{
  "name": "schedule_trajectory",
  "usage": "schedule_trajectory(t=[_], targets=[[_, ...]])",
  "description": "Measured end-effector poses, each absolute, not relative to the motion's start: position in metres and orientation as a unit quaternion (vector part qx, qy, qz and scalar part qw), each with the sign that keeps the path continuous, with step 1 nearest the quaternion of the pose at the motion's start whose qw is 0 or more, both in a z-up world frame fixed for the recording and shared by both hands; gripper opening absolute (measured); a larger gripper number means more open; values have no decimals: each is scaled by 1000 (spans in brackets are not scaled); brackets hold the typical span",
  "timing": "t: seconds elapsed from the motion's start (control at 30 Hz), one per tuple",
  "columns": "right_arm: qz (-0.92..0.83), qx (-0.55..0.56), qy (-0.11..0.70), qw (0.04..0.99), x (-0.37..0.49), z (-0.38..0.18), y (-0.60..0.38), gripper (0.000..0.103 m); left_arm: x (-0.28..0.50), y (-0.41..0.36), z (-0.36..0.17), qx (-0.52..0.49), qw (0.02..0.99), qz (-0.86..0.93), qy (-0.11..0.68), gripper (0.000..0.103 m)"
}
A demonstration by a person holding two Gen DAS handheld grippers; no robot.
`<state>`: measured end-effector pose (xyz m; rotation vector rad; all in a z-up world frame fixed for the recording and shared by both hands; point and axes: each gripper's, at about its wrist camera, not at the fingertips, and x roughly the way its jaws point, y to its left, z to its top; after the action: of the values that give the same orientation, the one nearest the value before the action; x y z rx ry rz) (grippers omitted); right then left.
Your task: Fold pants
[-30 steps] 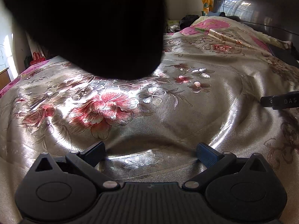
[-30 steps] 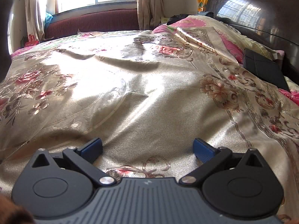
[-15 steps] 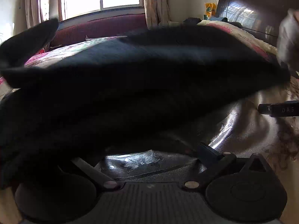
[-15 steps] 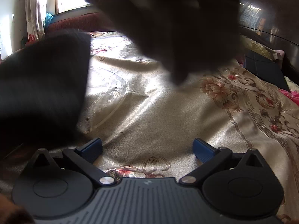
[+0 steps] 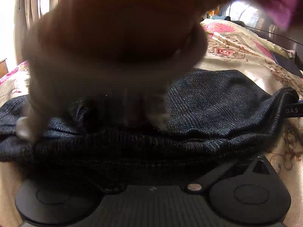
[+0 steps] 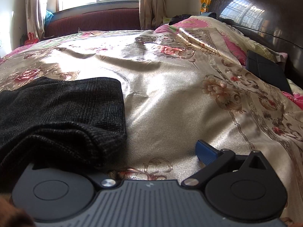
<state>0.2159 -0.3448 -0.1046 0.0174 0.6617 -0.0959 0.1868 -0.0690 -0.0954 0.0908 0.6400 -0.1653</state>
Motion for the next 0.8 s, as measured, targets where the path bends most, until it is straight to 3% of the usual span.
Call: schedule_trajectory(t=[0.8], targets=[[-46,13,325,944,217,-105,-346,102,184,-70,-93,49,945,-80,312,103]])
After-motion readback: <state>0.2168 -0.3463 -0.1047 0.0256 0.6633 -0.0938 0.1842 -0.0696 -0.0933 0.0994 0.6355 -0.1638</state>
